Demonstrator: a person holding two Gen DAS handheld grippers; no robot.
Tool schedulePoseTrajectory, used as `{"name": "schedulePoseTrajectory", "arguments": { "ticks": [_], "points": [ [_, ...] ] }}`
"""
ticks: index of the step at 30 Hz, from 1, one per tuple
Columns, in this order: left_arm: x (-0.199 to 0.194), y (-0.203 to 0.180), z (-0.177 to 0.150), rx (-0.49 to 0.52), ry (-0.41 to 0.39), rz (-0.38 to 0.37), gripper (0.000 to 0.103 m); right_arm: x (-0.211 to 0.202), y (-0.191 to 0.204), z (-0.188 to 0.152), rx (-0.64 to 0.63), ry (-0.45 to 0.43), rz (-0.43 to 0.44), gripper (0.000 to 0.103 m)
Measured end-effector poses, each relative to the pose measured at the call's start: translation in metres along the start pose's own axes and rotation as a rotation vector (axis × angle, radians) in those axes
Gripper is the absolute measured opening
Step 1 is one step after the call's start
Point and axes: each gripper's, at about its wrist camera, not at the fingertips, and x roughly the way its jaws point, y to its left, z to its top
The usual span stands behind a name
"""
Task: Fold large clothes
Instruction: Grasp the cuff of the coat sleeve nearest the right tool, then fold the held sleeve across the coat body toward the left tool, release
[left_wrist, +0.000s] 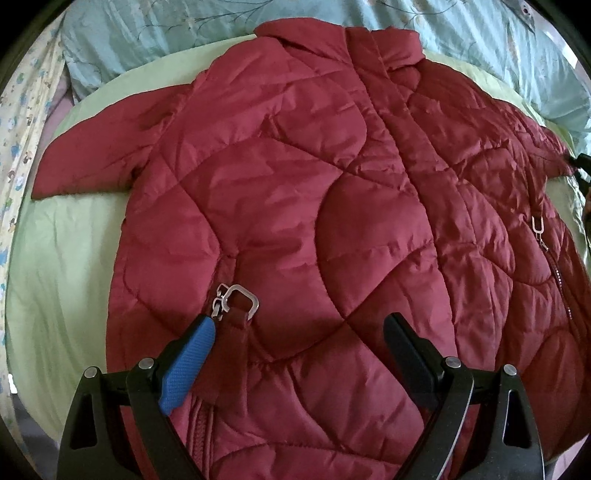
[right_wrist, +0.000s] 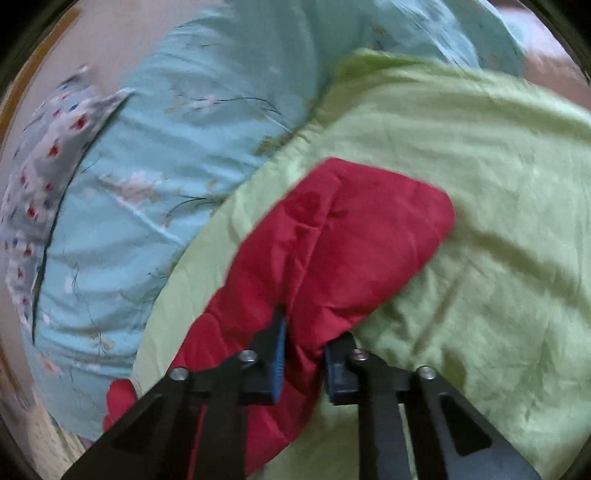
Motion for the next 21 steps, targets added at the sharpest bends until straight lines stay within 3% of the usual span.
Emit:
{"name": "schedulePoseTrajectory", "arguments": {
  "ticks": [9,15,21],
  "points": [
    [-0.008,0.005,-0.005,-0.012,-0.002,-0.032,0.093,-0.032,0.085,-0.026,-0.270,0.019,0.100,0.009],
    [-0.018,0.017,-0.007,-0.037,-0.016,-0.054,0.093,-0.053,0.160,-0.073,-0.426,0.084,0.217,0.009],
    [-0.029,0.038,-0.003,-0.076,-0.034,-0.095,0.093,-0.054,0.231,-0.145,-0.535,0.231,0.320,0.009]
  ]
}}
